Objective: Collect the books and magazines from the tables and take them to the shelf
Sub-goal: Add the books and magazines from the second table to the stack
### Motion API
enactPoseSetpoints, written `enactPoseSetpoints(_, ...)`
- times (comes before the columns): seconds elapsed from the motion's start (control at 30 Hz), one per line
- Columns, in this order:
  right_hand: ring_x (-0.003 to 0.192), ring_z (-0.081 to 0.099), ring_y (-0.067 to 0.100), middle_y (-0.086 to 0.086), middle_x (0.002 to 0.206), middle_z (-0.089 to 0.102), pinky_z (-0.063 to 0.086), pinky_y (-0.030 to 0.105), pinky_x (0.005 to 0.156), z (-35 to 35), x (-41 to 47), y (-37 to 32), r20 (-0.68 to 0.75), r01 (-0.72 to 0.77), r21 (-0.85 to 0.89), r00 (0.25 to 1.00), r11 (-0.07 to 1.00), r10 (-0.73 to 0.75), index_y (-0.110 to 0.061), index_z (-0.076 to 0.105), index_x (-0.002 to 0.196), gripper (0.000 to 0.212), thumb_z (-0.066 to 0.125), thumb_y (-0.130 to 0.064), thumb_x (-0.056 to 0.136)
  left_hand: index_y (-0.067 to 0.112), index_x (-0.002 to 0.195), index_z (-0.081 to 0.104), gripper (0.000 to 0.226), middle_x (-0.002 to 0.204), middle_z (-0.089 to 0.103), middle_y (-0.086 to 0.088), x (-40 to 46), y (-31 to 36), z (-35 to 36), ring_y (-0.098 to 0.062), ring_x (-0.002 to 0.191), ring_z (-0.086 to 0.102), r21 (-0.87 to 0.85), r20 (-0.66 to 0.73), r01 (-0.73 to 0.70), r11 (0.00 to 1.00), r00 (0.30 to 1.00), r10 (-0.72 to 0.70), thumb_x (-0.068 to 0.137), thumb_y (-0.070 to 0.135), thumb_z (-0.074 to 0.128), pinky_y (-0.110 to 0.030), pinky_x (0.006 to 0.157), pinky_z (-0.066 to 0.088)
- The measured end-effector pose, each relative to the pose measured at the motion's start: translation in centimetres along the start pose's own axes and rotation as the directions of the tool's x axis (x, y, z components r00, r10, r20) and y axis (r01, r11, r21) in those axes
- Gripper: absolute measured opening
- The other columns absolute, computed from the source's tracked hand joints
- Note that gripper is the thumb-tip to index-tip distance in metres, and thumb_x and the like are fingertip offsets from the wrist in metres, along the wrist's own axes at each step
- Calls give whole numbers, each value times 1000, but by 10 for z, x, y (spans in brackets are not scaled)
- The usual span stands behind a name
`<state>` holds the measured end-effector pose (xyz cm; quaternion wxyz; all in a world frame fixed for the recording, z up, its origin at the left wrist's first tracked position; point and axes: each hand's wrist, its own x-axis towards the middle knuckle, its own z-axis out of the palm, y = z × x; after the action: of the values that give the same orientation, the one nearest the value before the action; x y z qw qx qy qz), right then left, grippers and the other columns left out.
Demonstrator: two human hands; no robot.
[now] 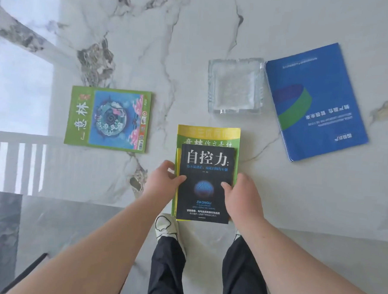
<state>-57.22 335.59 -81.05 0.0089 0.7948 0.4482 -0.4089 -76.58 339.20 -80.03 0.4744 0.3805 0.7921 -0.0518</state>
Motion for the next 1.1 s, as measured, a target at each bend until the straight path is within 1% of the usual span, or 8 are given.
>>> enactPoseSetpoints(0.13, 88, 58, 24, -2, 91, 47, 40, 30, 67, -22, 9, 7, 28, 0, -76, 1000, 997, 2, -12, 50, 99, 41, 57, -51, 90, 11, 108, 51, 36, 102, 65, -6, -3, 16, 1, -25, 86, 58, 187, -45, 64, 980, 997, -56, 89, 37, 66, -31, 69, 40)
enactPoseSetpoints(0.33, 71, 55, 18, -3, 82, 58, 40, 32, 59, -117, 53, 42, -185, -33, 165, 981, 986, 64, -17, 51, 81, 27, 51, -41, 94, 14, 96, 48, 17, 91, 64, -7, -4, 83, -8, -26, 77, 61, 401, -98, 135, 906, 990, -105, 85, 25, 53, -33, 70, 48)
enactPoseSetpoints(0.57, 110, 55, 27, 10, 122, 57, 44, 34, 84, -203, 127, 108, -298, -83, 233, 942, 969, 152, -10, 56, 122, 32, 59, -23, 94, 21, 97, 62, 16, 102, 71, 1, -31, 213, 64, -20, 72, 61, 11, 58, -246, 969, 968, 245, 89, 15, 50, -22, 53, 46)
enactPoseSetpoints(0.63, 124, 46, 29, 12, 134, 50, 40, 37, 97, -212, 140, 117, -300, -104, 213, 940, 971, 166, -10, 49, 135, 44, 60, -21, 93, 25, 117, 60, 30, 118, 65, 6, -33, 237, 91, -12, 75, 60, -143, 115, -254, 956, 956, 271, 92, 12, 48, -16, 51, 44)
enactPoseSetpoints(0.73, 131, 40, 31, 11, 142, 46, 37, 39, 103, -218, 155, 125, -296, -144, 199, 934, 969, 200, -11, 43, 141, 54, 61, -20, 91, 25, 138, 49, 46, 99, 58, 14, -34, 257, 124, -7, 66, 54, -222, 202, -170, 960, 955, 216, 94, 11, 47, -18, 51, 43)
enactPoseSetpoints(0.9, 107, 56, 32, 7, 114, 58, 47, 40, 86, -215, 161, 137, -207, -261, 232, 928, 937, 309, -13, 52, 121, 38, 63, -26, 87, 24, 141, 41, 55, 95, 58, -4, -33, 259, 146, -14, 56, 49, -234, 120, -110, 966, 983, 141, 89, 7, 46, -19, 44, 37)
enactPoseSetpoints(1.0, 69, 50, 27, 8, 82, 56, 38, 31, 56, -210, 148, 150, -90, -237, 388, 952, 891, 292, -9, 53, 87, 6, 53, -14, 87, 21, 133, 49, 49, 97, 62, 2, -28, 250, 144, -22, 77, 63, -281, 92, -60, 958, 992, 89, 87, 5, 46, -28, 65, 52)
enactPoseSetpoints(1.1, 64, 44, 25, 17, 78, 53, 47, 40, 56, -212, 120, 168, -33, -211, 477, 966, 853, 258, -11, 49, 88, 9, 40, -11, 89, 14, 128, 54, 44, 110, 63, 3, -30, 243, 145, -24, 87, 63, -245, 190, 1, 970, 981, 48, 87, 3, 45, -40, 86, 58)
